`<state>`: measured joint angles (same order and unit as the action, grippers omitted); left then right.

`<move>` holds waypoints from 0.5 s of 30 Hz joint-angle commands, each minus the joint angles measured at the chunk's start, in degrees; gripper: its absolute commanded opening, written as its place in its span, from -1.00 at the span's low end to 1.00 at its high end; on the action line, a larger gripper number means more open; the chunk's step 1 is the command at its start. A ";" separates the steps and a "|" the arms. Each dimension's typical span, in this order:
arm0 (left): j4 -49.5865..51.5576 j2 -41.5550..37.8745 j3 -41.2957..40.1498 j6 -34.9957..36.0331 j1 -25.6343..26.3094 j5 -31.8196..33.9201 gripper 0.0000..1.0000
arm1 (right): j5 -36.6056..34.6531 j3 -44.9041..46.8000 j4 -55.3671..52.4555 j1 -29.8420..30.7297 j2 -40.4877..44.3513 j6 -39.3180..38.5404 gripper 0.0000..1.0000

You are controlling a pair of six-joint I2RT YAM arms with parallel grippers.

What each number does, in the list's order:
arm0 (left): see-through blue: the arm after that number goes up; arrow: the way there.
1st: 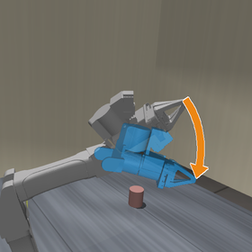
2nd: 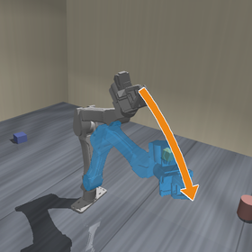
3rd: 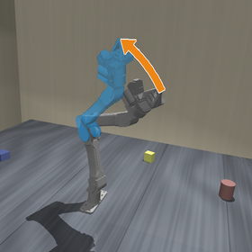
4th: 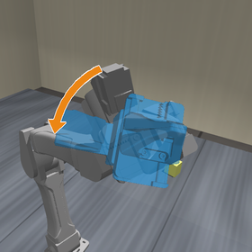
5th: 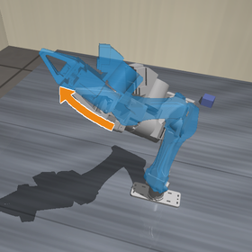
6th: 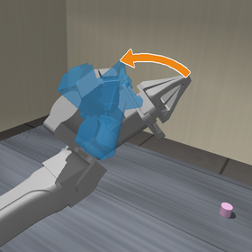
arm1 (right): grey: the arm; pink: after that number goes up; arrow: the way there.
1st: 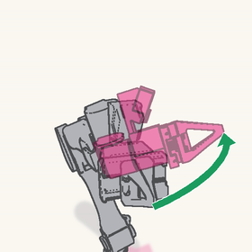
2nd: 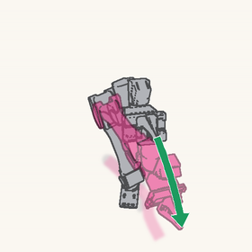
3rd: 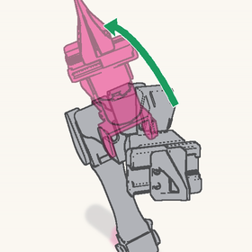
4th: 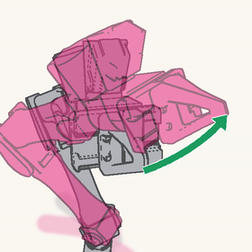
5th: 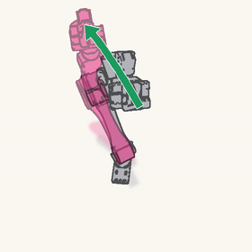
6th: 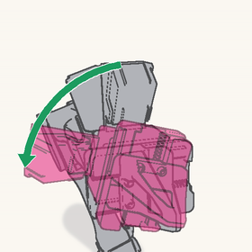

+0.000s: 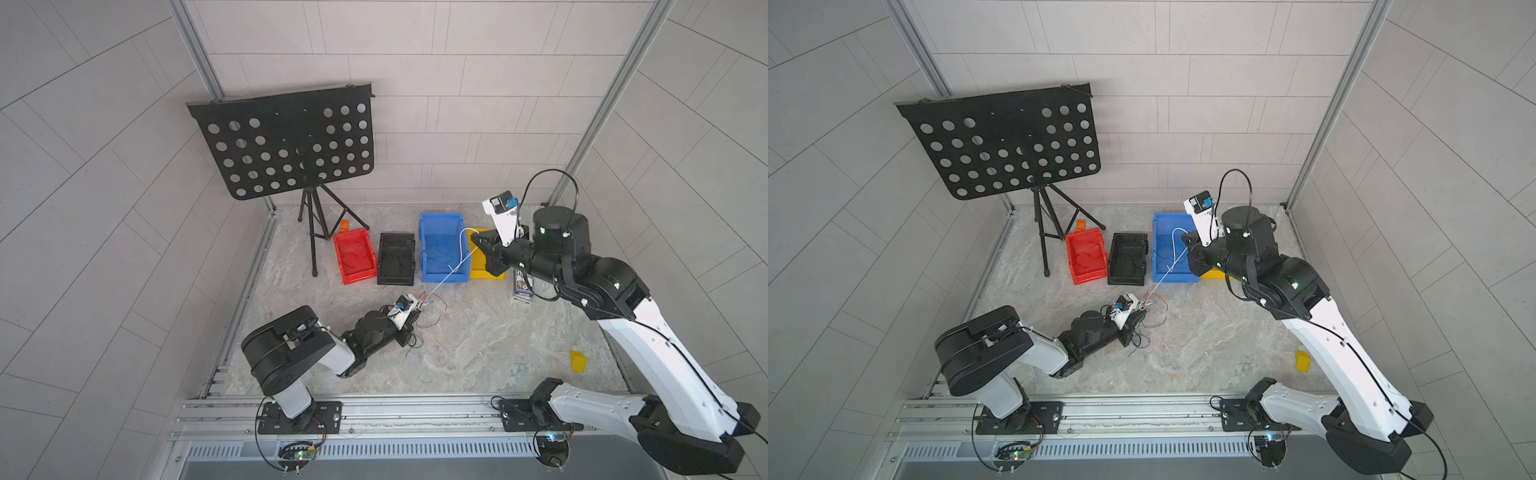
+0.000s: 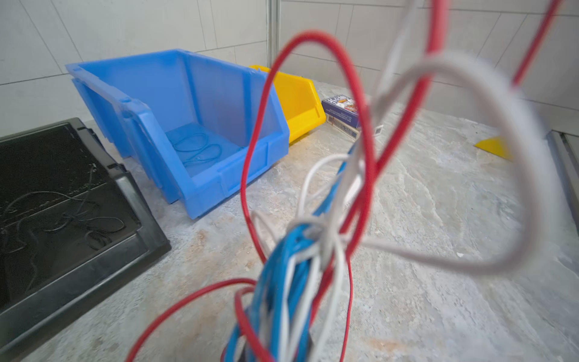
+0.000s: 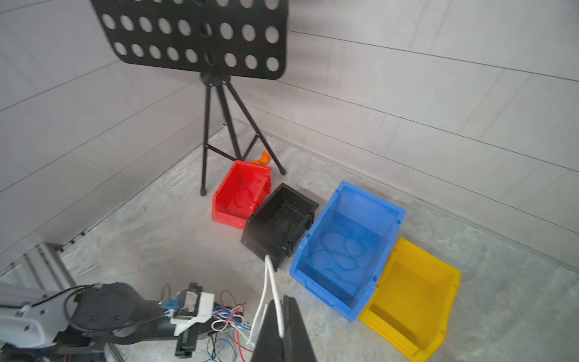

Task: Untangle and sort cables by color
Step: Untie the cable.

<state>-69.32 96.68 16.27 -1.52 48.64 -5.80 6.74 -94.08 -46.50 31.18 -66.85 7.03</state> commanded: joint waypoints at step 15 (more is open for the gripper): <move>13.19 -1.38 -6.34 -5.36 -3.49 6.07 -0.86 | -10.59 -22.38 -0.21 -4.92 -3.40 -8.31 -1.00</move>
<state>-61.80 95.81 10.81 -5.48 45.60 -2.02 -0.01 -119.26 -48.49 26.28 -70.59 0.38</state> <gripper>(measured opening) 0.092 0.069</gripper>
